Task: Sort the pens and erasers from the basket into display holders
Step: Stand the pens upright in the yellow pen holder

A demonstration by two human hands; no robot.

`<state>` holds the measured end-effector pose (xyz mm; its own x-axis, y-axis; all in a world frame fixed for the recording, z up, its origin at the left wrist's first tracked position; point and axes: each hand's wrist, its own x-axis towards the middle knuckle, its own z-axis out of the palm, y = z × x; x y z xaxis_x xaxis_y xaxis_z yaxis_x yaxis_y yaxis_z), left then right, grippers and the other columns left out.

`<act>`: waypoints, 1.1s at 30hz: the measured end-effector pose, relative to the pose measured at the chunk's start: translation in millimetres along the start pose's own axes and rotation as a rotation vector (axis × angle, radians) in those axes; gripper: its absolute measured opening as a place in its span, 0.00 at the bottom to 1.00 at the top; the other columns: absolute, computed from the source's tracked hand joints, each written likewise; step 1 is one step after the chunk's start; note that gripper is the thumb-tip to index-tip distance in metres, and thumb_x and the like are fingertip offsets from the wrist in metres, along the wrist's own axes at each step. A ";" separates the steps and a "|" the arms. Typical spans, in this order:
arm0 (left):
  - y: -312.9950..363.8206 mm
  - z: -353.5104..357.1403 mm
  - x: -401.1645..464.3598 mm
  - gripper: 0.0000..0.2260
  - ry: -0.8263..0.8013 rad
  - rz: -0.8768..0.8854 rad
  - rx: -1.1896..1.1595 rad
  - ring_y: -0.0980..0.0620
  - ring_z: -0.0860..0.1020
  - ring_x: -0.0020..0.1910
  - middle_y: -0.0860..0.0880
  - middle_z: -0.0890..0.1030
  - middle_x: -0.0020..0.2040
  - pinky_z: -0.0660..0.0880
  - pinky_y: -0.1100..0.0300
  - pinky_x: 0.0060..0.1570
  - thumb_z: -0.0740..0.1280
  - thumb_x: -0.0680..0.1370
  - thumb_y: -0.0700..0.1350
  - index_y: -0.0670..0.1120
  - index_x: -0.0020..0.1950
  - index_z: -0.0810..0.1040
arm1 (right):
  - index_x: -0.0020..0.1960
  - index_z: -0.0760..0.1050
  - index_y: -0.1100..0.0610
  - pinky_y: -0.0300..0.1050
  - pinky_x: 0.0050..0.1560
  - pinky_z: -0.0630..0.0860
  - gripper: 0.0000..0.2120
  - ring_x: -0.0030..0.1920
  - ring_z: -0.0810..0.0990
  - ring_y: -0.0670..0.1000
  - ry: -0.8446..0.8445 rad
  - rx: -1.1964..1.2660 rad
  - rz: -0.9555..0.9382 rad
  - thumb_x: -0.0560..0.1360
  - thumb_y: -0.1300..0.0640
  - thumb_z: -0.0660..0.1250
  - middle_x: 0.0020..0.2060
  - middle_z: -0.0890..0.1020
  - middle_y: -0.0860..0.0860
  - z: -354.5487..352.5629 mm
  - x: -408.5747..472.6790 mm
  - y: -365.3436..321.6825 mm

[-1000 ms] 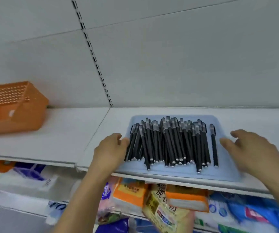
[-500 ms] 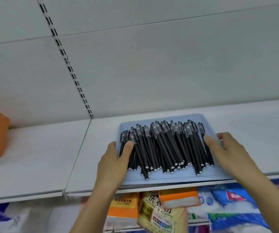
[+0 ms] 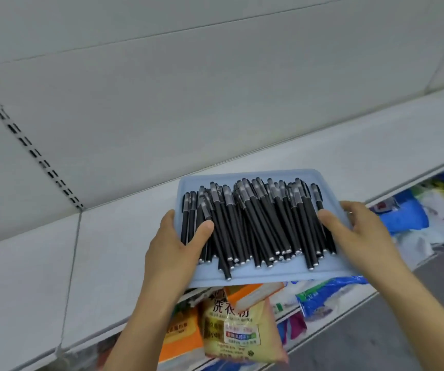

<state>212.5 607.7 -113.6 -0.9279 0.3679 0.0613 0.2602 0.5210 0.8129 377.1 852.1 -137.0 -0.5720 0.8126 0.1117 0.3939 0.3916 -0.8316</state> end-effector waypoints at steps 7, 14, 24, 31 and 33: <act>33.7 54.6 -2.5 0.34 -0.268 0.197 -0.075 0.61 0.78 0.51 0.60 0.78 0.56 0.74 0.59 0.48 0.63 0.67 0.71 0.55 0.68 0.69 | 0.65 0.72 0.50 0.55 0.55 0.76 0.22 0.52 0.80 0.50 0.235 -0.051 0.153 0.75 0.40 0.64 0.53 0.80 0.45 -64.4 -57.2 31.2; 80.1 121.7 -21.9 0.15 -0.458 0.326 -0.109 0.66 0.77 0.45 0.66 0.78 0.47 0.73 0.63 0.42 0.67 0.73 0.64 0.62 0.57 0.70 | 0.64 0.73 0.49 0.51 0.51 0.77 0.21 0.50 0.81 0.49 0.423 -0.036 0.272 0.74 0.41 0.66 0.51 0.80 0.46 -131.1 -95.7 71.6; 159.8 245.9 -69.8 0.15 -0.592 0.370 -0.159 0.60 0.81 0.47 0.61 0.82 0.49 0.77 0.54 0.47 0.70 0.73 0.62 0.61 0.56 0.74 | 0.58 0.73 0.44 0.45 0.45 0.72 0.15 0.48 0.80 0.45 0.569 -0.052 0.320 0.73 0.42 0.67 0.43 0.78 0.36 -248.2 -98.2 152.7; 222.9 338.3 -106.2 0.15 -0.639 0.367 -0.188 0.64 0.80 0.45 0.61 0.82 0.49 0.75 0.60 0.42 0.69 0.72 0.62 0.60 0.56 0.75 | 0.61 0.75 0.51 0.49 0.51 0.74 0.18 0.51 0.80 0.52 0.586 -0.106 0.336 0.74 0.44 0.67 0.49 0.81 0.46 -340.6 -72.6 211.1; 241.1 362.9 -107.3 0.15 -0.650 0.364 -0.178 0.61 0.81 0.47 0.60 0.82 0.49 0.77 0.57 0.46 0.70 0.73 0.61 0.59 0.57 0.75 | 0.61 0.75 0.51 0.50 0.53 0.75 0.18 0.52 0.80 0.53 0.587 -0.083 0.351 0.74 0.45 0.67 0.49 0.81 0.47 -359.1 -61.3 228.0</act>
<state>471.8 973.3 -134.3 -0.4335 0.9005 0.0344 0.4214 0.1688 0.8910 760.3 1046.6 -138.1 0.0753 0.9875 0.1388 0.5516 0.0747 -0.8307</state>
